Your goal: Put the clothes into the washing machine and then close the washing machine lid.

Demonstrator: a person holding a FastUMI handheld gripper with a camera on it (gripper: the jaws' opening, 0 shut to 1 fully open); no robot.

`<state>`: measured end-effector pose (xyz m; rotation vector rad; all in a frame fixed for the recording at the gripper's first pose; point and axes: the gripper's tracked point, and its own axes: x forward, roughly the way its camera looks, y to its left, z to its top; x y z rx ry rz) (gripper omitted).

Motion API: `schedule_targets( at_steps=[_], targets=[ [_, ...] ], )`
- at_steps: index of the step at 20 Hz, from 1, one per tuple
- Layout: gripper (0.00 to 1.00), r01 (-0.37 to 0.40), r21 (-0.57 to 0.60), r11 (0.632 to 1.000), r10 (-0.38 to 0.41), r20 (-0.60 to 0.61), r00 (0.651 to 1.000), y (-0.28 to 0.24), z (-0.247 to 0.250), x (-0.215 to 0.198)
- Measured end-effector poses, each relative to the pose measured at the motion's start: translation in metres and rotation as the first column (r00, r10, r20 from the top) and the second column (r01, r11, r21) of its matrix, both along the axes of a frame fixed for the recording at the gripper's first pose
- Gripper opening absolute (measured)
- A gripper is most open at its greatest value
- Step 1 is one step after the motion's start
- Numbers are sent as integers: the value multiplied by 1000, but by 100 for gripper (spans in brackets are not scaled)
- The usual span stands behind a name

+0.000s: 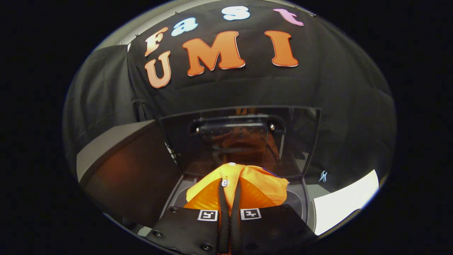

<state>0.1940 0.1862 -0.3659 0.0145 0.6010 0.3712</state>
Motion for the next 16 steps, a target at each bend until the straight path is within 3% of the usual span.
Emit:
schedule_targets(
  at_steps=[10, 16],
  targets=[
    [10, -52, -53, 997, 39, -228, 973, 31, -100, -20],
    [10, 16, -117, 993, -61, -400, 914, 15, -159, -23]
  ],
)
